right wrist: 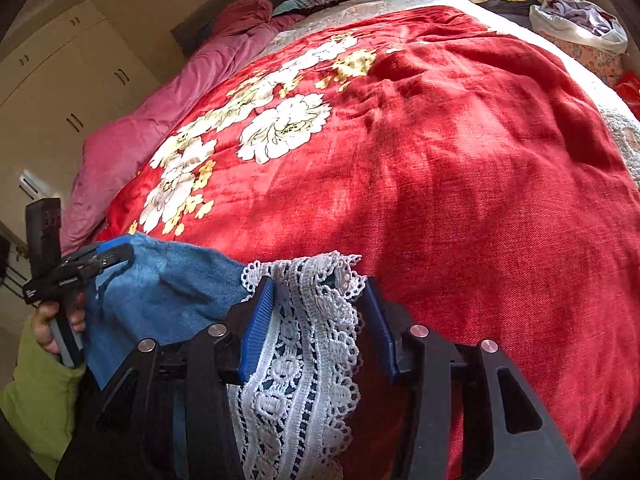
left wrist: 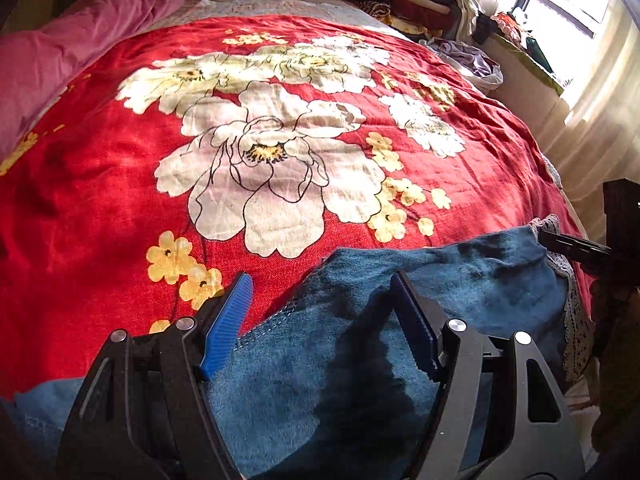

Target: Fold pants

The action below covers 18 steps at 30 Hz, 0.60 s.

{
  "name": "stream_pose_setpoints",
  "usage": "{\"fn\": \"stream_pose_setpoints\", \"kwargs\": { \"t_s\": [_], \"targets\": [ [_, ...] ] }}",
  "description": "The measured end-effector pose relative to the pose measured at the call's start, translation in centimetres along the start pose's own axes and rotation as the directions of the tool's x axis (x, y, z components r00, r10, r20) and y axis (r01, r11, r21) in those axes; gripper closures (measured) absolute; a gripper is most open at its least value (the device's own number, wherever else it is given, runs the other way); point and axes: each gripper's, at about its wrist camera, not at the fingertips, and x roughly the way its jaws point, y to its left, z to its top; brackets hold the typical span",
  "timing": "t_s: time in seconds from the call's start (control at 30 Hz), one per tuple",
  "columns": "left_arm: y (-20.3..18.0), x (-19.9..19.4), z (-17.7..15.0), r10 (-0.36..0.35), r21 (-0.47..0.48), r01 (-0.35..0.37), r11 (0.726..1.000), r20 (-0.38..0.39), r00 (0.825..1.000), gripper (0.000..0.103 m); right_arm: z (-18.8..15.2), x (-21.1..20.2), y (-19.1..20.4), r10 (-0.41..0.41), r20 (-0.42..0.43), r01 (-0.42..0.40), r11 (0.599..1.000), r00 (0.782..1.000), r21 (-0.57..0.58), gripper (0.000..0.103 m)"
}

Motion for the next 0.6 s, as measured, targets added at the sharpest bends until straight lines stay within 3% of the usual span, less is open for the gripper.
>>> {"fn": "stream_pose_setpoints", "kwargs": {
  "t_s": [0.07,0.1,0.13,0.2,0.3,0.37,0.43,0.5,0.6],
  "targets": [
    [0.3,0.6,-0.4,-0.017,-0.026,0.016,1.000,-0.016,1.000,0.041,-0.3,-0.2,0.4,0.020,0.008,-0.020,0.999,1.000,-0.031,0.076],
    [0.3,0.5,-0.5,-0.020,-0.029,0.020,0.999,-0.022,1.000,0.053,-0.5,-0.4,0.8,0.011,0.021,-0.010,0.999,1.000,-0.050,0.077],
    [0.2,0.2,-0.6,-0.054,-0.035,0.053,0.998,-0.020,0.998,0.075,-0.8,-0.6,1.0,0.014,0.033,-0.012,0.998,0.999,-0.061,0.079],
    [-0.2,-0.4,-0.8,-0.121,-0.056,0.119,0.991,-0.027,0.992,0.097,-1.2,-1.4,1.5,0.024,0.061,-0.019,0.997,0.998,-0.077,0.085],
    [-1.1,-1.7,-1.1,-0.102,-0.029,0.102,0.994,0.006,0.995,0.098,-1.4,-3.5,2.2,0.007,0.143,0.010,0.993,0.990,-0.116,0.087],
    [-1.4,-3.1,-0.4,-0.107,-0.033,0.109,0.993,0.070,0.992,0.098,-0.8,-5.1,2.6,-0.002,0.199,0.030,0.990,0.980,-0.135,0.087],
    [-2.1,-3.8,0.6,-0.071,-0.003,0.072,0.997,0.103,0.992,0.098,0.3,-5.9,3.1,-0.006,0.234,0.044,0.986,0.972,-0.159,0.087],
    [-2.8,-3.4,1.3,-0.019,0.027,0.017,1.000,0.106,0.994,0.098,1.6,-5.6,3.6,-0.030,0.241,0.080,0.977,0.970,-0.200,0.087],
    [-2.5,-1.6,1.7,0.031,0.034,-0.035,0.999,0.095,0.995,0.098,3.2,-3.3,3.1,-0.085,0.182,0.124,0.969,0.980,-0.216,0.087]
  ]
}}
